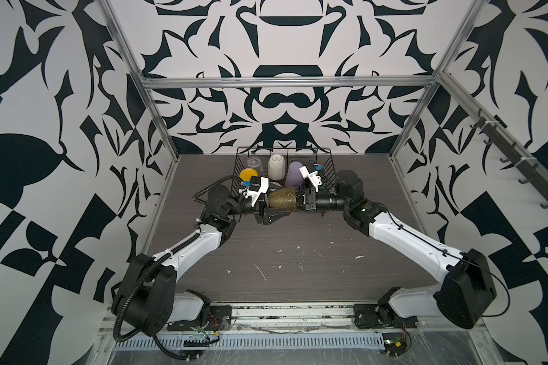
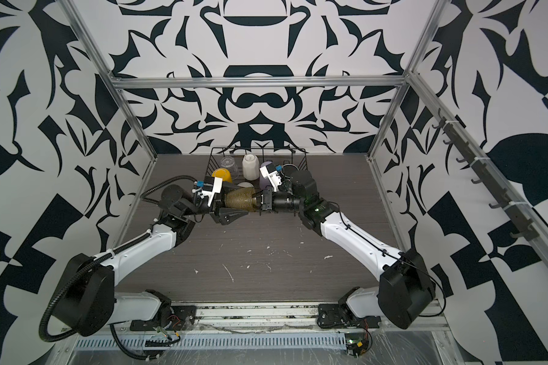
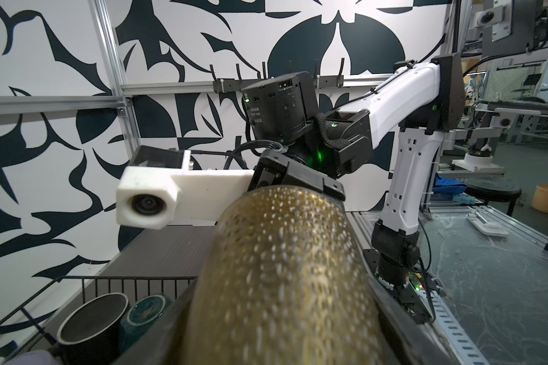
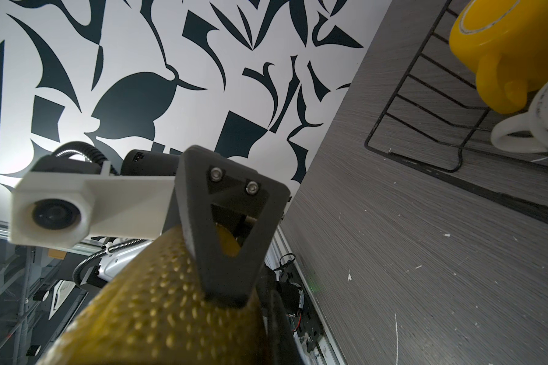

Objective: Load cups into a dish rack
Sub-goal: Place the cup upside down at the dish rack.

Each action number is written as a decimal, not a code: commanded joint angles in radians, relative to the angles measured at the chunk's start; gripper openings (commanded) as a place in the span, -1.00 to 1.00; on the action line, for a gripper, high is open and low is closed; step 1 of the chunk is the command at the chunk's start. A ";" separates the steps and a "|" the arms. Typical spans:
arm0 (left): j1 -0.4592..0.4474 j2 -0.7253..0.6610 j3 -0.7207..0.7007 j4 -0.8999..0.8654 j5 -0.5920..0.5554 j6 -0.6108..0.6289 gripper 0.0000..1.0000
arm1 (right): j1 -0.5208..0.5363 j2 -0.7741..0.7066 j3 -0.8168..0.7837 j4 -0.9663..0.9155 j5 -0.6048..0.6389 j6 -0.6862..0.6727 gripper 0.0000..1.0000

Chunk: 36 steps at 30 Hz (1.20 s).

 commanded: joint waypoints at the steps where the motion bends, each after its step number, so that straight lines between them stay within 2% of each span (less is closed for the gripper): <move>1: -0.004 0.008 0.035 0.008 0.011 0.002 0.26 | 0.006 -0.014 -0.008 0.049 -0.010 0.004 -1.00; 3: -0.004 0.011 0.037 0.003 0.012 0.001 0.08 | 0.007 -0.014 -0.009 0.049 -0.011 0.004 -1.00; 15: -0.004 0.008 0.060 -0.051 0.000 0.010 -0.49 | 0.006 -0.028 -0.014 0.018 0.007 -0.008 -1.00; 17: -0.004 0.005 0.067 -0.063 0.000 0.009 -0.63 | 0.006 -0.034 -0.014 0.004 0.017 -0.016 -0.98; 20: -0.003 0.001 0.071 -0.068 -0.002 0.017 -0.86 | 0.002 -0.044 -0.014 -0.015 0.029 -0.026 -0.76; 23: -0.004 -0.002 0.077 -0.095 -0.004 0.032 -0.98 | -0.007 -0.053 -0.015 -0.035 0.041 -0.033 -0.46; 27: -0.004 -0.009 0.087 -0.138 -0.028 0.054 -1.00 | -0.032 -0.080 -0.032 -0.059 0.063 -0.037 -0.20; 32: -0.004 -0.016 0.156 -0.390 -0.126 0.150 -1.00 | -0.121 -0.157 -0.049 -0.235 0.128 -0.120 -0.04; 36: -0.005 -0.001 0.253 -0.634 -0.224 0.200 -1.00 | -0.201 -0.247 -0.021 -0.513 0.285 -0.275 0.05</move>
